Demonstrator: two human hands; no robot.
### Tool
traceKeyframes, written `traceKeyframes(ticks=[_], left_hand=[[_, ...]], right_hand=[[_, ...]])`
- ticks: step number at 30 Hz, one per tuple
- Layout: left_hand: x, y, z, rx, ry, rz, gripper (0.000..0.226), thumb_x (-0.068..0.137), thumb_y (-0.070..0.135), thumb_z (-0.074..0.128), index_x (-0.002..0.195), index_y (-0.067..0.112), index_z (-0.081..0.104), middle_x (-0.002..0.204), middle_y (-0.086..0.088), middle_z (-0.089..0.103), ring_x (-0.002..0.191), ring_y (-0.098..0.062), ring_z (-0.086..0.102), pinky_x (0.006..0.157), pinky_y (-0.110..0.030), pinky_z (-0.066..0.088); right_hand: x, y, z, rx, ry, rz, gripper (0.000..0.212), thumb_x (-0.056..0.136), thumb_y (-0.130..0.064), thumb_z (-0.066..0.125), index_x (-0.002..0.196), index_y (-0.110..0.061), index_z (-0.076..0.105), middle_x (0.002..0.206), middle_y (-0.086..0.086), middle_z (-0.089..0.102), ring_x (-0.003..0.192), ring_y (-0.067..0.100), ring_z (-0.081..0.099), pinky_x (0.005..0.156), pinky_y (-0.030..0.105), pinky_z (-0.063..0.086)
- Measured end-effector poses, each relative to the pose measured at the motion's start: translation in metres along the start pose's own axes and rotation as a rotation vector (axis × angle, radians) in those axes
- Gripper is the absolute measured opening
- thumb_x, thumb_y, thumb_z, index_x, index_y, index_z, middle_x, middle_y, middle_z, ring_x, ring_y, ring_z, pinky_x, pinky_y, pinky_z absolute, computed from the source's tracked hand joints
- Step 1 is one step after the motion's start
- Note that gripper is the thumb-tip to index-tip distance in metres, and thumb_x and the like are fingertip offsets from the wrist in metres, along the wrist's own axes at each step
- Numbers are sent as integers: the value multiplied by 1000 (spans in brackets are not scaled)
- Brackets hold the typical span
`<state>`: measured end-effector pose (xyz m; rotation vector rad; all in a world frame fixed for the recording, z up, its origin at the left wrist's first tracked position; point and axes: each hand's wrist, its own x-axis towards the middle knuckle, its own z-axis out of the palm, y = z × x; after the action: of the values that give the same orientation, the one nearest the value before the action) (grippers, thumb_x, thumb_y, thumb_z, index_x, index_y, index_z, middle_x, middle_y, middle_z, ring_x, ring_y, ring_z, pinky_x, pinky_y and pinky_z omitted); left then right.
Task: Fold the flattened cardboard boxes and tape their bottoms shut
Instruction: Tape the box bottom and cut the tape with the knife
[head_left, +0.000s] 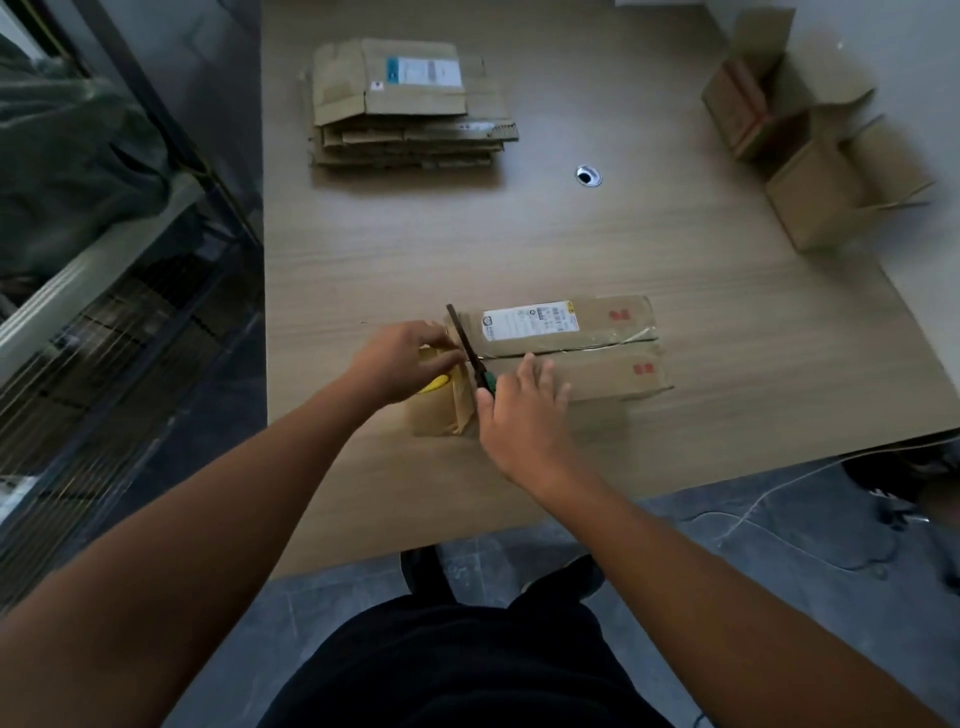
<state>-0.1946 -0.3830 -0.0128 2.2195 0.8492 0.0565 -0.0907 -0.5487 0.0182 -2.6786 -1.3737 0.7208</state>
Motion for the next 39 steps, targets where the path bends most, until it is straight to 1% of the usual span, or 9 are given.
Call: traceKeyframes(ticks=[4, 8, 16, 22, 27, 31, 33, 36, 39], left_hand=[[-15, -7, -9, -130, -103, -61, 42, 92, 28, 66, 131, 14, 67, 121, 1, 65, 80, 7, 56, 72, -8, 42], [-13, -18, -11, 43, -85, -119, 39, 92, 38, 71, 126, 18, 67, 122, -3, 63, 109, -17, 60, 92, -32, 48], [-18, -18, -8, 37, -23, -162, 16, 91, 41, 73, 93, 26, 68, 114, -1, 60, 101, -21, 60, 85, -37, 50], [-39, -7, -15, 6, 87, -22, 13, 92, 38, 72, 91, 25, 69, 117, 9, 57, 100, -14, 58, 85, -37, 53], [-39, -3, -41, -143, 22, 24, 14, 89, 40, 73, 91, 27, 67, 140, 12, 51, 124, -7, 48, 100, -36, 45], [-8, 2, -47, -23, -27, 100, 23, 83, 47, 77, 91, 30, 63, 153, 11, 44, 132, -8, 44, 104, -35, 44], [10, 2, -42, 38, -81, 125, 27, 80, 48, 80, 90, 30, 62, 156, 12, 42, 135, -13, 46, 105, -37, 45], [29, -2, -29, 56, -136, 150, 30, 79, 43, 83, 91, 30, 59, 153, 12, 48, 133, -19, 52, 105, -44, 46], [31, -8, -13, -22, -129, 107, 33, 78, 43, 84, 90, 31, 56, 128, 6, 68, 109, -23, 64, 90, -44, 55]], right_hand=[[3, -4, -5, 8, -49, 26, 53, 109, -43, 25, 138, -6, 49, 167, 24, 7, 154, 44, -3, 122, 65, 3], [4, -8, -10, -20, -98, 21, 54, 108, -43, 26, 136, -5, 52, 167, 24, 2, 153, 46, -7, 121, 66, 0], [2, -8, -13, -61, -172, -4, 55, 108, -44, 24, 136, -7, 54, 166, 26, -10, 151, 48, -18, 118, 70, -6], [9, -17, -18, -58, -247, 70, 57, 109, -44, 24, 144, -7, 47, 165, 27, -15, 150, 49, -19, 117, 73, -3], [-3, 9, 7, 156, 23, -52, 53, 105, -52, 32, 121, -12, 62, 169, 16, 4, 156, 34, -10, 122, 58, -10], [-9, 24, 28, 565, 322, 16, 57, 95, -58, 45, 131, -16, 59, 151, 0, 47, 149, 21, 29, 127, 50, 7], [-9, 26, 36, 597, 403, -4, 58, 94, -52, 51, 136, -12, 56, 148, -1, 47, 147, 19, 33, 127, 48, 12], [-12, 26, 47, 577, 461, 31, 55, 92, -55, 59, 120, -8, 62, 151, 4, 33, 148, 22, 27, 121, 53, 28], [-18, 28, 55, 462, 524, 210, 56, 84, -63, 67, 107, -12, 58, 153, 13, 26, 142, 36, 25, 114, 57, 27]])
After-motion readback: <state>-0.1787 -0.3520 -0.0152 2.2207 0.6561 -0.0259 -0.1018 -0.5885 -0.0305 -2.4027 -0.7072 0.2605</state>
